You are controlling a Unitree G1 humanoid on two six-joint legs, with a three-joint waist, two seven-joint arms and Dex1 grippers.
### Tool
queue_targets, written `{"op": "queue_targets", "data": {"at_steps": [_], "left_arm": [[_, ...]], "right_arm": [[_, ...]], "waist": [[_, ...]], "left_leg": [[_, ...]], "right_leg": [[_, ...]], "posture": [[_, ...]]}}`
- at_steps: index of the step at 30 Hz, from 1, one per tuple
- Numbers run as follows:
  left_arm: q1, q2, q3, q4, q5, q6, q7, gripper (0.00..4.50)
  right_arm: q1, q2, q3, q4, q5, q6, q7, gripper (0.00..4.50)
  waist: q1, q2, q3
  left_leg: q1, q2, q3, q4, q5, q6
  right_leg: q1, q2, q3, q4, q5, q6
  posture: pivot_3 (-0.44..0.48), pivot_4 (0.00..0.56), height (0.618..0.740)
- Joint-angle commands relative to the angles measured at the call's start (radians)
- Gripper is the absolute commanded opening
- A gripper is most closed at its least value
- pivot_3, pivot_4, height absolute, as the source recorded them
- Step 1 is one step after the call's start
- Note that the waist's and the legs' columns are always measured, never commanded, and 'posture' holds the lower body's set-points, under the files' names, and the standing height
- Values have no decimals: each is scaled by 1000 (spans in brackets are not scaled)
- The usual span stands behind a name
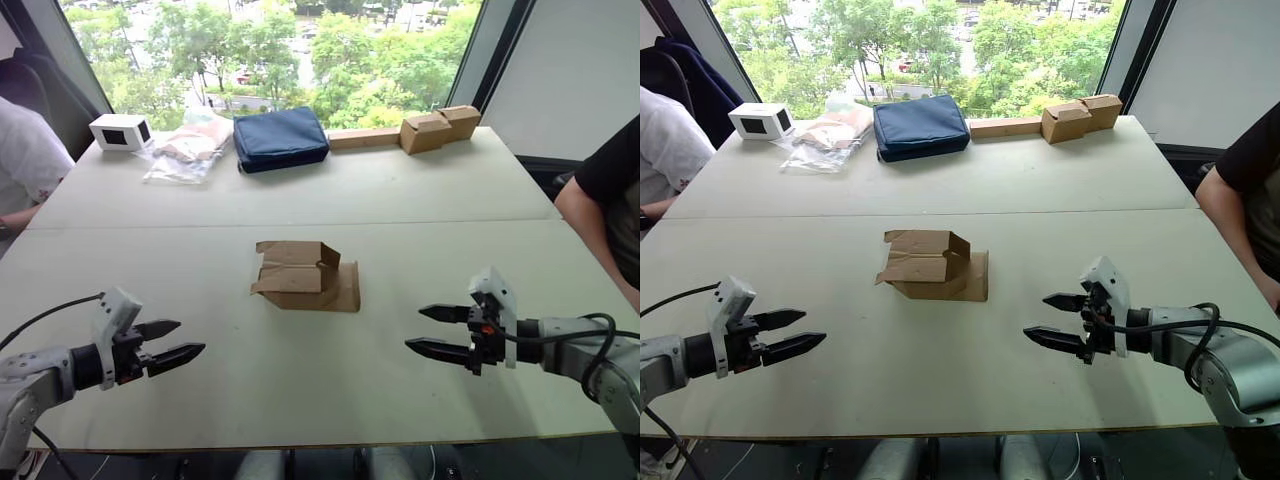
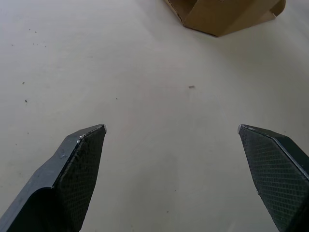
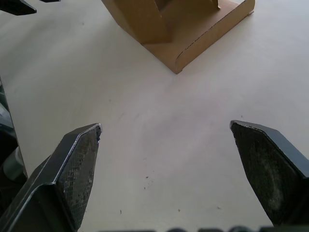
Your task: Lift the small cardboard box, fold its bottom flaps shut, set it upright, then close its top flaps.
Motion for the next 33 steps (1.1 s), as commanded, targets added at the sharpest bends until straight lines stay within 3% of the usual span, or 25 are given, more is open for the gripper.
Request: {"op": "queue_targets", "data": {"at_steps": [1, 15, 20, 26, 33], "left_arm": [[-17, -1, 5, -4, -12, 3, 0, 4500], [-52, -15, -6, 9, 5, -3, 36, 4500], [-40, 0, -37, 18, 97, -60, 78, 4500], [-63, 7, -37, 25, 103, -50, 72, 4500], [-191, 44, -96, 172, 199, -137, 54, 4500]], "right_arm": [[-3, 5, -13, -12, -4, -16, -7, 4484], [2, 21, -13, -7, -24, -45, -27, 4484], [3, 32, -10, -1, -57, -76, -51, 4484], [0, 47, 7, 6, -88, -97, -63, 4484], [-42, 93, 20, 26, -122, -108, -110, 4484]], "waist": [[0, 0, 0], [0, 0, 0], [0, 0, 0], [0, 0, 0], [1, 0, 0]], "left_leg": [[0, 0, 0, 0, 0, 0], [0, 0, 0, 0, 0, 0], [0, 0, 0, 0, 0, 0], [0, 0, 0, 0, 0, 0], [0, 0, 0, 0, 0, 0]], "right_leg": [[0, 0, 0, 0, 0, 0], [0, 0, 0, 0, 0, 0], [0, 0, 0, 0, 0, 0], [0, 0, 0, 0, 0, 0], [0, 0, 0, 1, 0, 0]], "posture": [[0, 150, 740], [0, 150, 740], [0, 150, 740], [0, 150, 740], [0, 150, 740]]}}
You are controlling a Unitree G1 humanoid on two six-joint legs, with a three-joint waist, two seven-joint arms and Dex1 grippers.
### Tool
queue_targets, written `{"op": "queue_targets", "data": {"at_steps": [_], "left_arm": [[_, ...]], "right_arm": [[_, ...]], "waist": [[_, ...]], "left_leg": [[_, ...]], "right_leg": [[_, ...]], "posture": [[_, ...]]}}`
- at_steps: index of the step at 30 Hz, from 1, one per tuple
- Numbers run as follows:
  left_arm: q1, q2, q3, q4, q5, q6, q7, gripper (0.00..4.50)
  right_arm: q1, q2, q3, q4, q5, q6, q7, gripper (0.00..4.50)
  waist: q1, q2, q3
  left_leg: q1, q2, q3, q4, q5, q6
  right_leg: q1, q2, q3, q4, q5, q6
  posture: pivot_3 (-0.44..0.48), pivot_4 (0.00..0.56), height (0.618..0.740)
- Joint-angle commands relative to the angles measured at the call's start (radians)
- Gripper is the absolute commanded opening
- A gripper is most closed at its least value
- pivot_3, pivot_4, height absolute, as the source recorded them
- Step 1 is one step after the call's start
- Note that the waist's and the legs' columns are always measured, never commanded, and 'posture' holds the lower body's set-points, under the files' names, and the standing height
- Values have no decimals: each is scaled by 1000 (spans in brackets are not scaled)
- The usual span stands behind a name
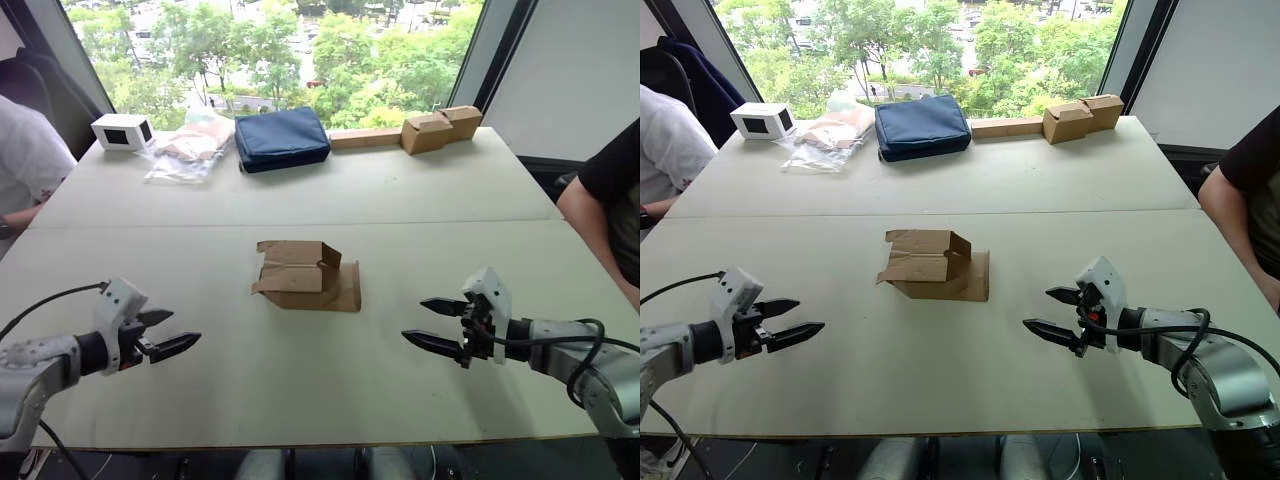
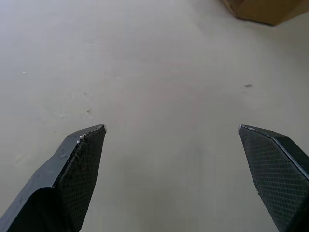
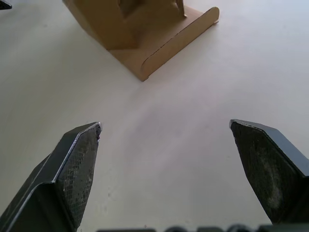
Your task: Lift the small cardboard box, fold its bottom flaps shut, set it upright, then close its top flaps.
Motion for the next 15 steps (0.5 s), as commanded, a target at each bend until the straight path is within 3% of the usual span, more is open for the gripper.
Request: {"op": "queue_targets", "data": {"at_steps": [1, 5, 10, 15], "left_arm": [[-51, 29, -18, 47, 28, -36, -27, 4500], [-187, 48, -48, 147, -21, 82, -84, 4500], [-447, 18, -82, 310, -232, 519, -201, 4500], [-678, -91, -198, 488, -253, 678, -265, 4500]], "right_arm": [[-17, -9, -20, -27, -2, -10, -10, 4484], [-13, -35, -33, -50, -57, -76, -13, 4484], [-41, -109, 32, -97, -174, -179, 12, 4484], [-94, -98, 72, -238, -137, -118, -2, 4484]], "waist": [[-1, 0, 0], [1, 0, 0], [-2, -2, 0], [-7, -2, 0]], "left_leg": [[0, 0, 0, 0, 0, 0], [-1, 0, 0, 0, 0, 0], [-1, -1, 0, 2, 0, 0], [0, -1, 1, 3, 0, 0]], "right_leg": [[0, 0, 0, 0, 0, 0], [-1, 0, 0, 0, 2, 3], [0, 1, -1, 2, 2, 3], [0, 5, -3, 4, 3, 6]], "posture": [[0, 150, 740], [0, 150, 740], [0, 150, 740], [0, 150, 740]]}}
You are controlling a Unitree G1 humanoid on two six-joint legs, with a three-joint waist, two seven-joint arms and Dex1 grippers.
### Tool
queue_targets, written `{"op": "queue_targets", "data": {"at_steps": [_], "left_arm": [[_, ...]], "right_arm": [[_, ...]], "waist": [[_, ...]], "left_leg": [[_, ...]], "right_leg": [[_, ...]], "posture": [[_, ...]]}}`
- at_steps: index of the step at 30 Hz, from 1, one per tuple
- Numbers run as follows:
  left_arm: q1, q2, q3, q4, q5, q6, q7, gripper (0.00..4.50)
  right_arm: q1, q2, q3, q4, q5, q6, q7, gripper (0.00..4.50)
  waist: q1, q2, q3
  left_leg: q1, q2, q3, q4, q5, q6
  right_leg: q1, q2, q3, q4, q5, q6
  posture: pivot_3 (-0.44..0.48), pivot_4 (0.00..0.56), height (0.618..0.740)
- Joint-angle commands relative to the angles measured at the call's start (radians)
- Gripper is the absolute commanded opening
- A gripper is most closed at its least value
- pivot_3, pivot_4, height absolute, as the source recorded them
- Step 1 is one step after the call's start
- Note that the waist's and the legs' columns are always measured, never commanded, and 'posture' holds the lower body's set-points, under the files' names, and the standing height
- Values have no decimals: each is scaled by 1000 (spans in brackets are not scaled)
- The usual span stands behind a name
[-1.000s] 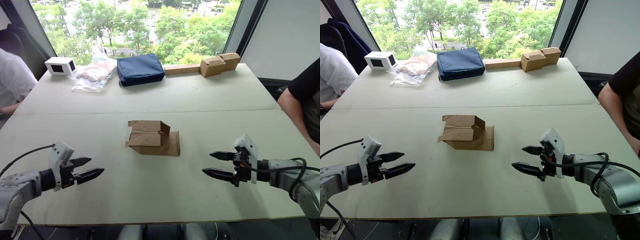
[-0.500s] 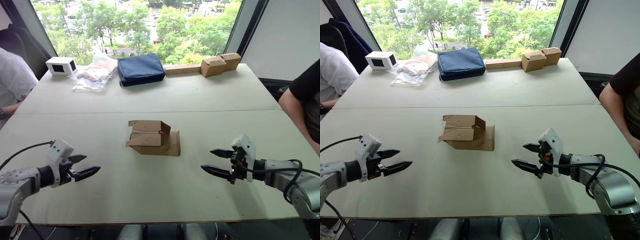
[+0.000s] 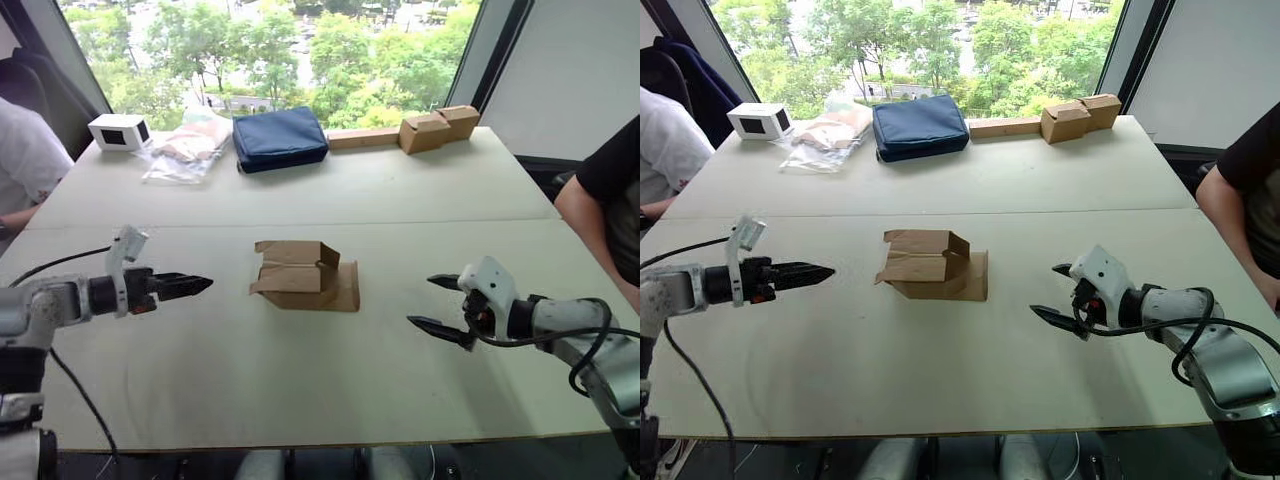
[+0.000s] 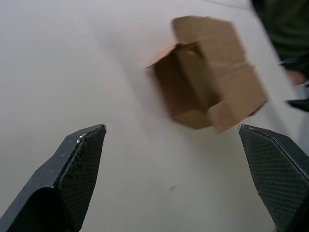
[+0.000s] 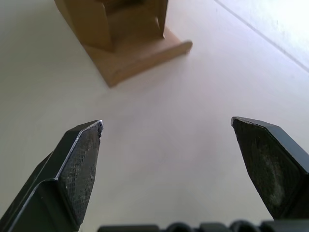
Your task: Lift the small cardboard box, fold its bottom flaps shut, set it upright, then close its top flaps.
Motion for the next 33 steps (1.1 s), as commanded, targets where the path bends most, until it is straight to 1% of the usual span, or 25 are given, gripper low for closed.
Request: {"op": "queue_targets", "data": {"at_steps": [1, 5, 12, 17, 21, 25, 30, 33], "left_arm": [[-111, -57, -76, 100, -8, 84, -38, 4500], [-202, -110, -141, 210, 19, 100, -68, 4500], [-313, -187, -216, 385, 103, 3, -142, 4500], [-373, -229, -254, 472, 163, -62, -203, 4500], [-409, -256, -274, 542, 213, -118, -255, 4500], [-455, -285, -261, 623, 253, -166, -261, 4500], [-489, -304, -255, 688, 291, -198, -306, 4500], [-503, -320, -247, 721, 308, -217, -316, 3808]], "right_arm": [[-17, 7, 19, -140, 29, 34, -13, 4484], [-9, 27, 21, -227, 58, 88, -48, 4484], [-3, 49, 15, -318, 106, 172, -109, 4484], [-15, 68, -25, -361, 190, 247, -150, 4484], [-13, 63, -45, -375, 225, 280, -169, 4484], [-6, 59, -56, -387, 244, 295, -186, 4484], [15, 46, -72, -403, 256, 310, -204, 4484], [18, 44, -78, -408, 263, 316, -213, 4500]], "waist": [[1, -1, 1], [-5, -2, 1], [-13, -2, 1], [-13, -3, 1], [-13, -3, 1], [-13, -4, 2], [-14, -4, 2], [-14, -4, 2]], "left_leg": [[0, 0, 0, 1, 0, 0], [0, 0, 0, 3, 0, 0], [0, 0, -1, 9, -1, 1], [-1, 0, 0, 9, -1, 2], [-1, 0, 0, 10, -1, 2], [-1, 0, 0, 10, -2, 3], [-2, 0, 0, 10, -2, 4], [-2, 0, 0, 10, -2, 4]], "right_leg": [[0, 2, 0, 2, 0, 0], [-1, 3, 0, 4, 0, 0], [-1, 3, 1, 9, -1, 0], [-1, 3, 1, 10, -1, 0], [-1, 3, 1, 10, -1, 0], [-1, 3, 1, 10, -1, 0], [-1, 3, 1, 10, -1, 0], [-1, 3, 1, 10, -1, 1]], "posture": [[0, 150, 740], [0, 150, 740], [0, 150, 740], [0, 150, 740], [0, 150, 740], [0, 150, 740], [0, 150, 740], [0, 150, 740]]}}
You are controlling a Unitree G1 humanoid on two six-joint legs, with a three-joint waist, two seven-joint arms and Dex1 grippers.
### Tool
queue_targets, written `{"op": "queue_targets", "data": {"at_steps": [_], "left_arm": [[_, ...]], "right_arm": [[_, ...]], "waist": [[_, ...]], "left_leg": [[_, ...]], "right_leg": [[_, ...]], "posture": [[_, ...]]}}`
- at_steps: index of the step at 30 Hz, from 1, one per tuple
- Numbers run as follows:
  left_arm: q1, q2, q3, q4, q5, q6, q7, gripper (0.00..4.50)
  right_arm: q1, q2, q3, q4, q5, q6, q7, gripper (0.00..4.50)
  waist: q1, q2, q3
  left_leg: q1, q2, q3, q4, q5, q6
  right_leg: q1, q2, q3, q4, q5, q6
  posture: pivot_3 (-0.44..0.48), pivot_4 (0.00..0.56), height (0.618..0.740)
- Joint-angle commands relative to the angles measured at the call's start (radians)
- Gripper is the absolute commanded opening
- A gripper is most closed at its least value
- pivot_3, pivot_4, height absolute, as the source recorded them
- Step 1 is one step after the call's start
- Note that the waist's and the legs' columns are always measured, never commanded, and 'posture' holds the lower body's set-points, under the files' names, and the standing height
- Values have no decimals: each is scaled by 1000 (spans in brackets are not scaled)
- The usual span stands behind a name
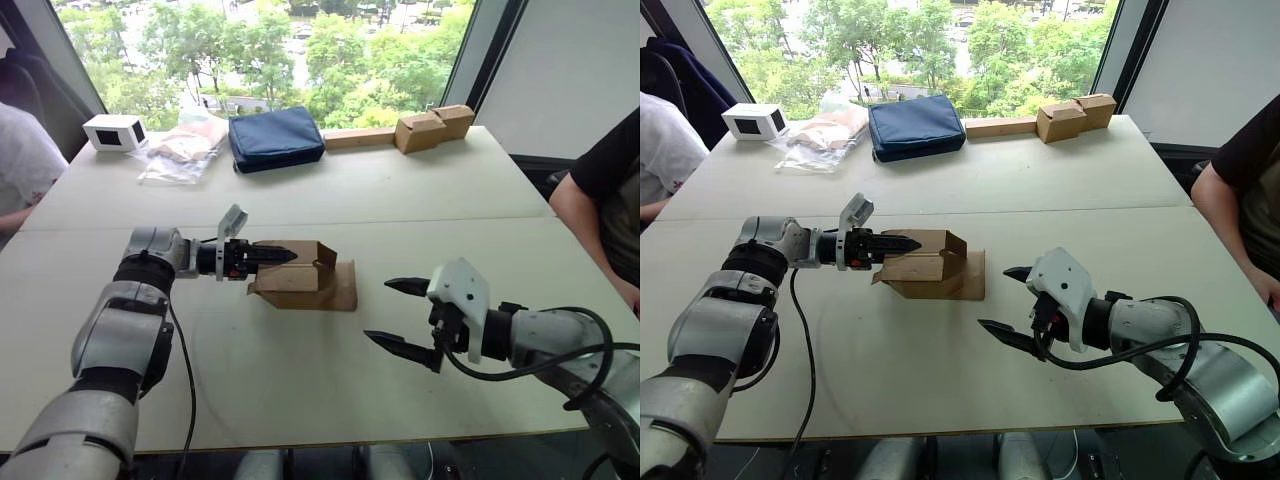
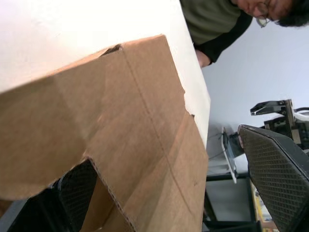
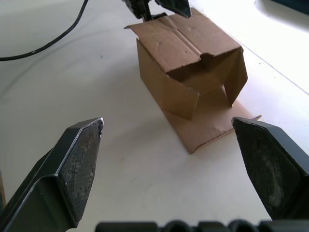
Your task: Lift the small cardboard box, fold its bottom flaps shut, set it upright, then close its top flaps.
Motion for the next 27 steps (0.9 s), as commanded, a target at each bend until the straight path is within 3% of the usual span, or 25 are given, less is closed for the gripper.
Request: {"op": "queue_targets", "data": {"at_steps": [1, 10, 17, 24, 27], "left_arm": [[-36, -17, 28, 33, 24, -31, -24, 3442], [-48, -39, 47, 63, 50, -52, -66, 17], [-23, -15, 60, -27, 47, -74, -136, 17], [-22, 37, 117, -263, 1, -144, -136, 17], [-57, 61, 159, -401, -45, -124, -118, 0]], "right_arm": [[-1, -11, -39, -37, 20, 1, -17, 4500], [23, -9, -50, -52, 41, 12, -43, 4500], [22, 7, -57, -34, 63, 7, -54, 4500], [-140, 237, -232, 146, 253, -2, -264, 4500], [-288, 342, -308, 240, 425, -15, -409, 3875]], "waist": [[0, 0, 0], [0, -1, 1], [0, -1, 1], [-1, -2, 1], [-1, -2, 1]], "left_leg": [[0, 0, 0, 0, 0, 0], [0, 0, 0, 1, 0, 0], [0, 0, 0, 1, 0, 0], [0, 1, 0, 1, 0, 0], [-1, 0, 0, 1, 0, 0]], "right_leg": [[0, 0, 0, 0, 0, 0], [0, 0, 0, 0, 0, 0], [0, 0, 0, 1, 0, 0], [-1, -3, 0, 2, 0, 0], [-1, -4, 1, 2, 0, 0]], "posture": [[0, 150, 740], [0, 150, 740], [0, 150, 740], [0, 150, 740], [0, 150, 740]]}}
